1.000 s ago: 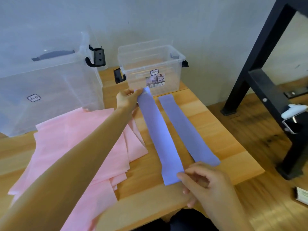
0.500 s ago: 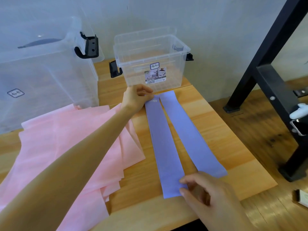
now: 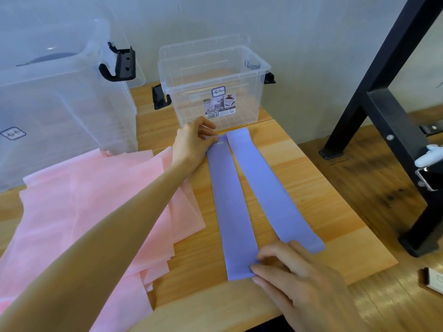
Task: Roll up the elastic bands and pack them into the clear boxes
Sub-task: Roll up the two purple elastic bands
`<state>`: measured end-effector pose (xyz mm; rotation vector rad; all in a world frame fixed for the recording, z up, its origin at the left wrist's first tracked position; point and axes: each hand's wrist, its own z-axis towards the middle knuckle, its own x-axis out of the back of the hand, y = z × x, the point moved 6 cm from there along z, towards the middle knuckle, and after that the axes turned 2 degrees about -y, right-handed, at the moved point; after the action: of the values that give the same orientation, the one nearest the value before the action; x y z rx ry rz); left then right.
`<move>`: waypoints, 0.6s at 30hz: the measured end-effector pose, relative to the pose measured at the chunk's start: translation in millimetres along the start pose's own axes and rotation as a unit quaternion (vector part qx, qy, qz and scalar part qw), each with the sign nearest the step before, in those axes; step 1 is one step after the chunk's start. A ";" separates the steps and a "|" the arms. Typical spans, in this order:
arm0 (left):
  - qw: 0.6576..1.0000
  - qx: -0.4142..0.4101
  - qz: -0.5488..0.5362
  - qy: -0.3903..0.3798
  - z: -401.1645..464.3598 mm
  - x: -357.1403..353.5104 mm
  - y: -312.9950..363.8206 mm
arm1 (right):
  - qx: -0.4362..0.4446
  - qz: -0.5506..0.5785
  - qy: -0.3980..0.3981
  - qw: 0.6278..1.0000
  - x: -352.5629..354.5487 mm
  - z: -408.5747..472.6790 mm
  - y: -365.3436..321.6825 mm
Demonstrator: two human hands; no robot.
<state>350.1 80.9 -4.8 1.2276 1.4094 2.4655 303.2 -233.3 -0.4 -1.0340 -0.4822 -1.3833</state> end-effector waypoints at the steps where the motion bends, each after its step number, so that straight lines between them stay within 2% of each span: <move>1: 1.000 -0.001 0.001 0.004 -0.3 0.4 0.0 | 0.010 -0.004 0.000 1.000 -1.4 0.7 0.0; 8: 0.999 -0.012 0.034 0.013 0.6 5.0 -2.2 | 0.056 -0.005 0.017 0.998 -8.5 2.4 1.0; 18: 0.995 -0.030 0.093 -0.015 -7.4 10.8 0.8 | 0.055 0.016 0.014 0.998 -9.0 0.6 1.5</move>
<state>338.2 79.5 0.5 1.4365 1.2577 2.5747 303.1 -227.9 -7.8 -0.9293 -0.5135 -1.3266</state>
